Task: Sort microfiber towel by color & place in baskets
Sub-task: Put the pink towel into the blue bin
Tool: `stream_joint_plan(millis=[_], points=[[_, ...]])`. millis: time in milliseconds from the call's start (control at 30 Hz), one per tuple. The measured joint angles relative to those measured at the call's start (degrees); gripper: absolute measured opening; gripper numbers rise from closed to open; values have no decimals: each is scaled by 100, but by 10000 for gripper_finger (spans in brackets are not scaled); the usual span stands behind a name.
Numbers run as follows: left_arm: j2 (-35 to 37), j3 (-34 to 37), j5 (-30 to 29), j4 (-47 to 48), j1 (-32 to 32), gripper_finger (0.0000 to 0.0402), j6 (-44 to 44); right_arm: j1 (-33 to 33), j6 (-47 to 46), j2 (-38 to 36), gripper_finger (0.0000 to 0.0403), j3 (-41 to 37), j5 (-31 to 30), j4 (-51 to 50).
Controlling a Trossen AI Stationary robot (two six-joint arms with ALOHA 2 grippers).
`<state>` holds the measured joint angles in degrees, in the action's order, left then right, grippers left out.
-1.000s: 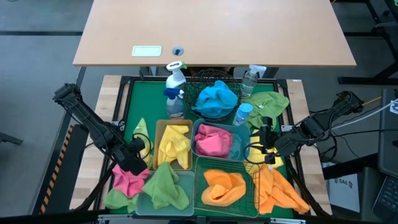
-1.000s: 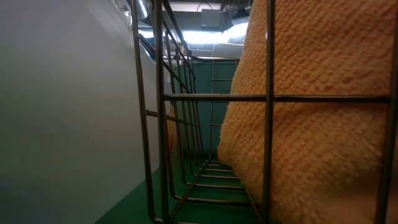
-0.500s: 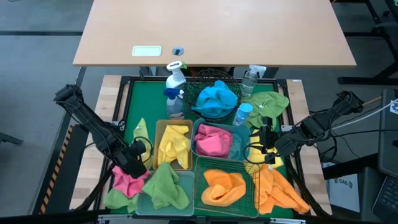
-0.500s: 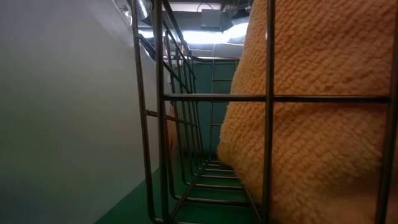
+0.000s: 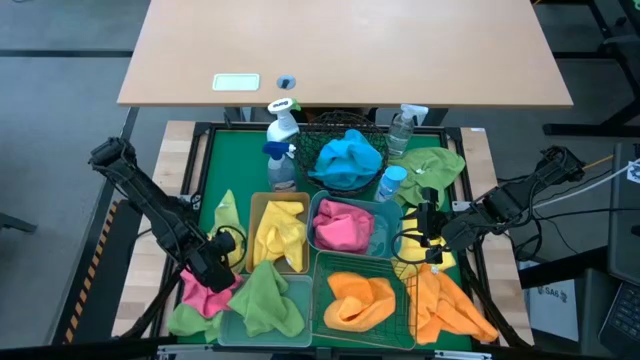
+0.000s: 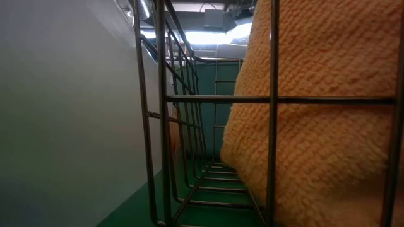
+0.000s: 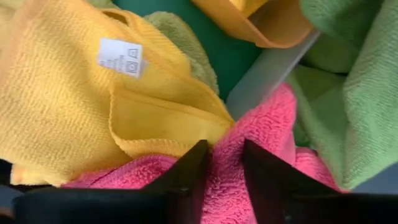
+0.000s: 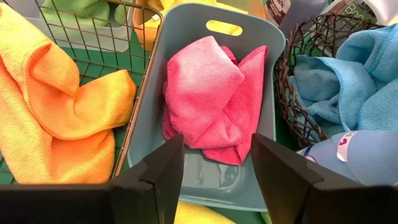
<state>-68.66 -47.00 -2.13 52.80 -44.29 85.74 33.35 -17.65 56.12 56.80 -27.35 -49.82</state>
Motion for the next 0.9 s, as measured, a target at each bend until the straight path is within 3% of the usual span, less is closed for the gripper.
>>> stream_joint_plan(millis=[167, 500, 700, 900], points=[[26, 0, 56, -113, 0, 13, -80, 1, 4, 0, 186, 0, 0, -2], [525, -103, 199, -473, 4, 2, -76, 1, 10, 0, 186, 0, 0, -2], [886, -724, -617, -494, 7, 1, -125, 1, 11, 0, 186, 0, 0, -2], [1008, -1555, -2294, -622, 33, 1, -1114, 0, 11, 0, 186, 0, -2, -2]])
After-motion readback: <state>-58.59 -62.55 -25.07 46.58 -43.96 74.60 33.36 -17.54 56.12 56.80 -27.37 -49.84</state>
